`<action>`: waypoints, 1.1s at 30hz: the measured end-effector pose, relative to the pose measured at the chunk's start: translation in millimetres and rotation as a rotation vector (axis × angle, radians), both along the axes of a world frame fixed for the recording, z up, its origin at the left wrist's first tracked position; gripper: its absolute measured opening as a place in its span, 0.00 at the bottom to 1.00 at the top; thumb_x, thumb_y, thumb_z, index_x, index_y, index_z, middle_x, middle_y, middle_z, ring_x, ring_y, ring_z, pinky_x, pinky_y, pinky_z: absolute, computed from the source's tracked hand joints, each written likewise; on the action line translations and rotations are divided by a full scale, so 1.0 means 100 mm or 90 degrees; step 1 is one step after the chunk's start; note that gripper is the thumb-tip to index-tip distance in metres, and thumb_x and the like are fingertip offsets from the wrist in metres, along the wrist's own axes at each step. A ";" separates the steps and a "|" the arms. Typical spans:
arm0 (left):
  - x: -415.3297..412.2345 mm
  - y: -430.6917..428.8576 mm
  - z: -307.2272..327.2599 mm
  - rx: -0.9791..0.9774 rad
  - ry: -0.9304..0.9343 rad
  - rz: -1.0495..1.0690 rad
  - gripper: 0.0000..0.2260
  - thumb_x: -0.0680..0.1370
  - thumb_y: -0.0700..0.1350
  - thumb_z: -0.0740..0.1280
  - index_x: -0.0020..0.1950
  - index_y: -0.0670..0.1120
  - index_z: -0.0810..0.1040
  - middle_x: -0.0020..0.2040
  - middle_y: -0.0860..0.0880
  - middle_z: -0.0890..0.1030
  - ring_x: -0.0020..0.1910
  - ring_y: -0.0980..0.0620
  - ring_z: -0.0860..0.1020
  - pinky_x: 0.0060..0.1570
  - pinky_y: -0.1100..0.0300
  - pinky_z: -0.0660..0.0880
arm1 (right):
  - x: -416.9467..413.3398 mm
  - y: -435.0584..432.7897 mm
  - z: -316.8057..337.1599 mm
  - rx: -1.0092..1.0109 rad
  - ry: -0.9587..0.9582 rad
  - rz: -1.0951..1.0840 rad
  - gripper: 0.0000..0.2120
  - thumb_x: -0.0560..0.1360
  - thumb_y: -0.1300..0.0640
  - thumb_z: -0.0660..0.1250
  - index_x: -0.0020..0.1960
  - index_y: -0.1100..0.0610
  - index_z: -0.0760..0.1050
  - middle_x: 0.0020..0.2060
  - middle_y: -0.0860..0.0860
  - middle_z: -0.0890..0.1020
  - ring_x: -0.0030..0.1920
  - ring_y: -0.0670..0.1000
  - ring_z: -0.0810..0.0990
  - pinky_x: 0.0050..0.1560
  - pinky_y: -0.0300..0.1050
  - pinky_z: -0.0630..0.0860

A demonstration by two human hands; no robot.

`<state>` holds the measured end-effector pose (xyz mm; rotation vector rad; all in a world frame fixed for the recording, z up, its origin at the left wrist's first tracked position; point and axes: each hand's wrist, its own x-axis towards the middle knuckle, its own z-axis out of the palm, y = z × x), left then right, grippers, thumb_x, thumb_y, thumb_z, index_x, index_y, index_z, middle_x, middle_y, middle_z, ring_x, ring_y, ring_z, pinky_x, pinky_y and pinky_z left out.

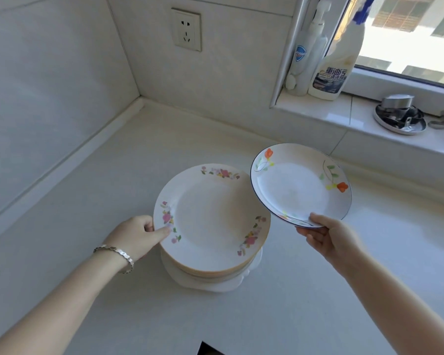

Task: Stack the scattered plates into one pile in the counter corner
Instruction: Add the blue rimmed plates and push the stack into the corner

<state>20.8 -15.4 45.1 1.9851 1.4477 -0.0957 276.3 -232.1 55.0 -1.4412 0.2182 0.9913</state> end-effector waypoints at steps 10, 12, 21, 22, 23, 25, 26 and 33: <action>0.28 -0.24 -0.12 -0.120 -0.408 0.198 0.22 0.82 0.46 0.55 0.76 0.51 0.57 0.71 0.53 0.68 0.62 0.58 0.70 0.61 0.63 0.65 | -0.24 0.09 0.11 -0.038 -0.074 0.136 0.06 0.75 0.66 0.61 0.40 0.64 0.74 0.20 0.53 0.80 0.18 0.46 0.77 0.19 0.33 0.71; 0.29 -0.26 -0.15 -0.125 -0.450 0.225 0.21 0.82 0.45 0.55 0.75 0.51 0.59 0.71 0.51 0.69 0.59 0.57 0.71 0.62 0.61 0.66 | -0.33 0.16 0.10 -0.058 -0.086 0.177 0.06 0.75 0.67 0.62 0.40 0.67 0.74 0.23 0.56 0.79 0.17 0.48 0.76 0.18 0.34 0.71; 0.29 -0.25 -0.16 -0.161 -0.486 0.256 0.19 0.82 0.43 0.54 0.72 0.56 0.62 0.57 0.54 0.76 0.43 0.64 0.78 0.33 0.75 0.73 | -0.64 0.53 0.08 -0.100 -0.087 0.318 0.06 0.75 0.65 0.61 0.45 0.69 0.74 0.26 0.60 0.80 0.19 0.50 0.78 0.20 0.37 0.73; 0.30 -0.25 -0.15 -0.153 -0.482 0.256 0.17 0.82 0.43 0.54 0.70 0.56 0.63 0.57 0.55 0.76 0.47 0.63 0.79 0.35 0.75 0.72 | -0.64 0.55 0.08 -0.115 -0.088 0.344 0.07 0.75 0.64 0.61 0.44 0.68 0.75 0.26 0.60 0.80 0.20 0.50 0.78 0.21 0.37 0.73; 0.30 -0.25 -0.15 -0.145 -0.479 0.251 0.18 0.82 0.44 0.54 0.71 0.55 0.63 0.59 0.55 0.75 0.54 0.61 0.78 0.42 0.72 0.71 | -0.65 0.56 0.09 -0.141 -0.104 0.377 0.09 0.75 0.62 0.61 0.43 0.67 0.75 0.26 0.59 0.81 0.20 0.49 0.77 0.21 0.36 0.73; 0.30 -0.25 -0.16 -0.140 -0.479 0.248 0.20 0.82 0.44 0.54 0.74 0.53 0.62 0.64 0.56 0.70 0.61 0.57 0.70 0.55 0.66 0.65 | -0.65 0.57 0.08 -0.205 -0.166 0.438 0.14 0.76 0.59 0.59 0.38 0.65 0.76 0.22 0.54 0.80 0.18 0.48 0.74 0.20 0.34 0.70; 0.30 -0.24 -0.17 -0.140 -0.482 0.245 0.20 0.82 0.44 0.53 0.74 0.52 0.61 0.64 0.57 0.69 0.62 0.58 0.68 0.57 0.64 0.63 | -0.64 0.57 0.08 -0.237 -0.201 0.462 0.17 0.76 0.57 0.57 0.35 0.64 0.76 0.19 0.51 0.78 0.16 0.47 0.72 0.19 0.33 0.68; 0.29 -0.20 -0.26 -0.120 -0.485 0.238 0.19 0.82 0.42 0.54 0.73 0.51 0.63 0.65 0.56 0.70 0.64 0.56 0.68 0.64 0.62 0.64 | -0.58 0.63 0.06 -0.452 -0.402 0.594 0.20 0.75 0.47 0.56 0.29 0.58 0.67 0.21 0.49 0.70 0.22 0.50 0.72 0.26 0.37 0.65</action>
